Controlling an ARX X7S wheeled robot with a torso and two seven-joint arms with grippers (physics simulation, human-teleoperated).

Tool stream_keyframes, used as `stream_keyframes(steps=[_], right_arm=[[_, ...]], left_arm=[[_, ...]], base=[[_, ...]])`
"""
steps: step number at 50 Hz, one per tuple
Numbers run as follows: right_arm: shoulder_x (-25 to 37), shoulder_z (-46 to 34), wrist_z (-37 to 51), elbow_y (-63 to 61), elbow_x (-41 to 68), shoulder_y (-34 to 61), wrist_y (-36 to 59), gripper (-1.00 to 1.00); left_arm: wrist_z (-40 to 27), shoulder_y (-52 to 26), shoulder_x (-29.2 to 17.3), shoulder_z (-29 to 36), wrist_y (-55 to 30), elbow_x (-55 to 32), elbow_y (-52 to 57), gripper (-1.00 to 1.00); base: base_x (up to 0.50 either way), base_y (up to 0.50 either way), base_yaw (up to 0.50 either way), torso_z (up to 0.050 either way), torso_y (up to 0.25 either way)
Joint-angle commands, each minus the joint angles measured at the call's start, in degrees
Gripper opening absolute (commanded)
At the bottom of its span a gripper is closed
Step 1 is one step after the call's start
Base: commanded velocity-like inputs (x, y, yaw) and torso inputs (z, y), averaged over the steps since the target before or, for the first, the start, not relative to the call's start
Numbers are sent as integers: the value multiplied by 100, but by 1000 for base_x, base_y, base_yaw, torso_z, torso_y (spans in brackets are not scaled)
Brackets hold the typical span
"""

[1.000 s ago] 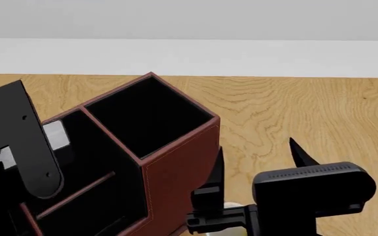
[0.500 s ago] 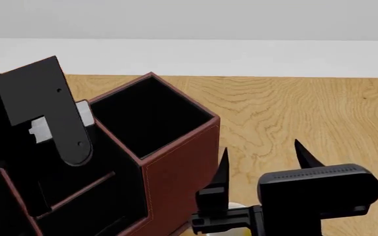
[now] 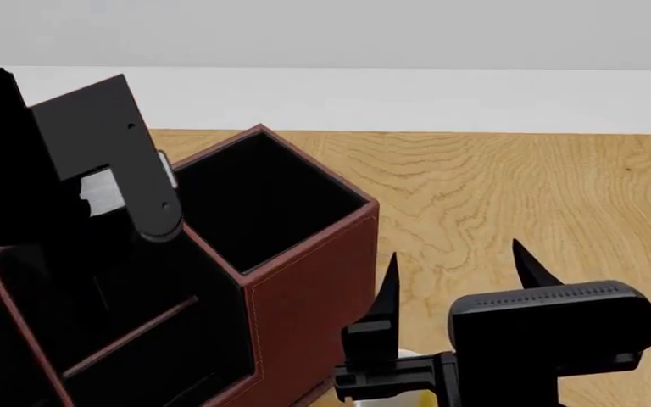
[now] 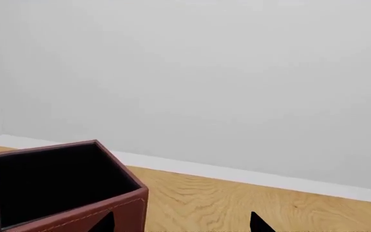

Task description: Pick up the book and place it in the front compartment of the caddy.

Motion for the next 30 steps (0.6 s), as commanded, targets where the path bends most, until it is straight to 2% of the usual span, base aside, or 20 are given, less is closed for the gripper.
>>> stream_keyframes(steps=[1, 30], right_arm=[[9, -22, 17, 39, 2, -18, -45, 100], [66, -20, 85, -20, 71, -25, -31, 100]], left_arm=[[-12, 36, 83, 121, 210, 561, -395, -100], [-95, 361, 137, 113, 434, 628, -843, -100]], base=[[0, 0, 0, 0, 0], [0, 0, 0, 0, 2]])
